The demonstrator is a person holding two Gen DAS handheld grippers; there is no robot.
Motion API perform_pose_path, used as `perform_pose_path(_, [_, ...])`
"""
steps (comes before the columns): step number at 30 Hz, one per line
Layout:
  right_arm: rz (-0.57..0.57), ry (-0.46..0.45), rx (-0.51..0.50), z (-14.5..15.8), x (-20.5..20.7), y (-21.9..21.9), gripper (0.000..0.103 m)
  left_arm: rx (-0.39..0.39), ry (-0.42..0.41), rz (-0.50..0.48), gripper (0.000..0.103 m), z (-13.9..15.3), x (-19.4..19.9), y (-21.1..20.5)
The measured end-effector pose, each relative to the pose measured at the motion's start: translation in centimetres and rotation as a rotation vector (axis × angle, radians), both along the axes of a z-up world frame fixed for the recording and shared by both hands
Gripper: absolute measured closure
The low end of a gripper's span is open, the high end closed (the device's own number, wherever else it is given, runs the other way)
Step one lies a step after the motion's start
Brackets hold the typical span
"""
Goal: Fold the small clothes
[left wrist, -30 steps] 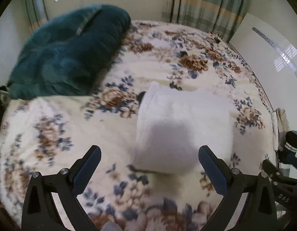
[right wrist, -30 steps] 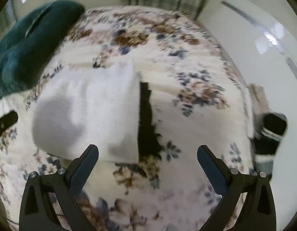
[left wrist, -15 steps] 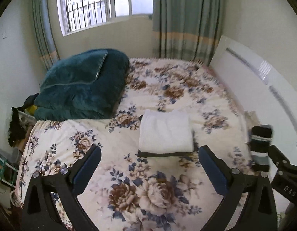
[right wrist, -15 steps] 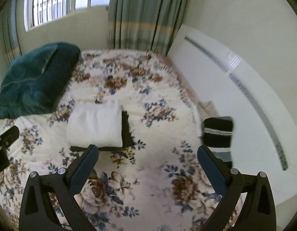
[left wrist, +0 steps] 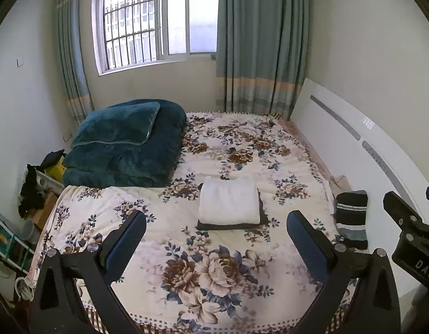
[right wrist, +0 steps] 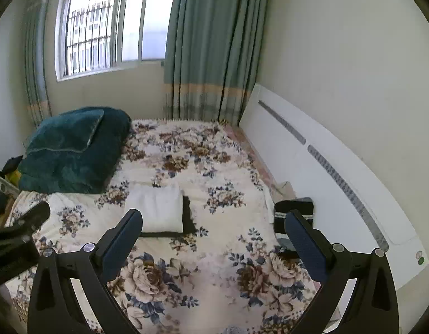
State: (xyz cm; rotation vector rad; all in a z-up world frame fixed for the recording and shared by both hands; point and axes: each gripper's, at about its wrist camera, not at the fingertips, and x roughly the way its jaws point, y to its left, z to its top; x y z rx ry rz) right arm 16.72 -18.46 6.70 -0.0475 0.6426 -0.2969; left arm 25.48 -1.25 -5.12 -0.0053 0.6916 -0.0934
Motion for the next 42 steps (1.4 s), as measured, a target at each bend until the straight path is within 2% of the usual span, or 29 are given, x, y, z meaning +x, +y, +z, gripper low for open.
perform_pose_path(9, [0.027, -0.017, 0.019, 1.2, -3.1, 0.2, 0.000, 0.006, -0.033, 0.001, 0.000, 1.2, -2.1, 0.2])
perform_pose_path(42, [0.064, -0.028, 0.032, 2.3, -2.5, -0.2, 0.000, 0.004, -0.049, 0.030, 0.000, 2.0, -2.8, -0.3])
